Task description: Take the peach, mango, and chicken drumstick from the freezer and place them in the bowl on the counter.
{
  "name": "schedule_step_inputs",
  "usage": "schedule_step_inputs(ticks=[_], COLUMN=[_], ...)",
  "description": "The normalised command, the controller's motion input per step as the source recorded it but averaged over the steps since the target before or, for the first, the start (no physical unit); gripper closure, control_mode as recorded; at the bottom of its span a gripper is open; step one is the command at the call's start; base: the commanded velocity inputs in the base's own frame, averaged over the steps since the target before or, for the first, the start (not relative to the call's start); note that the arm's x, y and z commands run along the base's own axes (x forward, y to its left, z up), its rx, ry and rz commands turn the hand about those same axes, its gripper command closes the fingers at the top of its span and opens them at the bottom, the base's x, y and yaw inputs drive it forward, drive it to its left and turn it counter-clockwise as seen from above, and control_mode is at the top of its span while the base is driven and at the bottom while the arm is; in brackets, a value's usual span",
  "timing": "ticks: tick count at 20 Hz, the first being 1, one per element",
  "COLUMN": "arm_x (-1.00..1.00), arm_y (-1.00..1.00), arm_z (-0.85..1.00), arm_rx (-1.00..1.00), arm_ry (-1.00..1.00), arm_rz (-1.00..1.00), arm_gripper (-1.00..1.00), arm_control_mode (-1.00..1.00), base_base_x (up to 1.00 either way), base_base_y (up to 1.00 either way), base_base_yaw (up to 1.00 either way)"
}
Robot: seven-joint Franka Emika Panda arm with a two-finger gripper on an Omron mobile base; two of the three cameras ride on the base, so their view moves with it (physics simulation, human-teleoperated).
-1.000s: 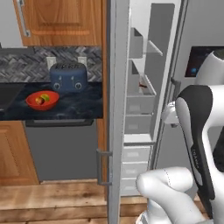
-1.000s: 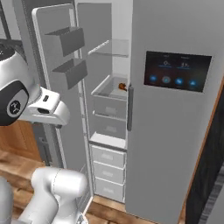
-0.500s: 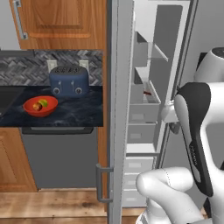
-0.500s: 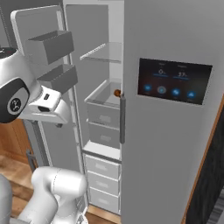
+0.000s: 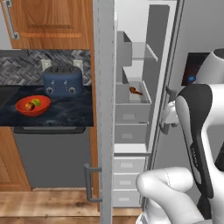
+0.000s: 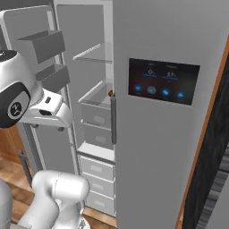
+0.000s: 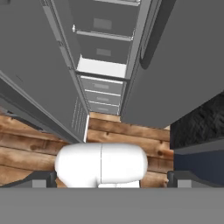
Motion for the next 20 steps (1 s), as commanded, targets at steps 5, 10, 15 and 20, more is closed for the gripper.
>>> schedule_step_inputs(ticks=[5,10,15,20], arm_x=[0.00,0.00,0.00,0.00], arm_y=[0.00,0.00,0.00,0.00], arm_z=[0.00,0.00,0.00,0.00], arm_rx=[0.00,0.00,0.00,0.00], arm_ry=[0.00,0.00,0.00,0.00], arm_rz=[0.00,0.00,0.00,0.00], arm_gripper=[-1.00,-1.00,-1.00,-1.00], arm_control_mode=[1.00,1.00,1.00,1.00], base_base_x=[0.39,0.77,0.47,0.34], base_base_y=[0.00,-0.12,-0.02,0.09], base_base_yaw=[0.00,0.01,0.04,0.07])
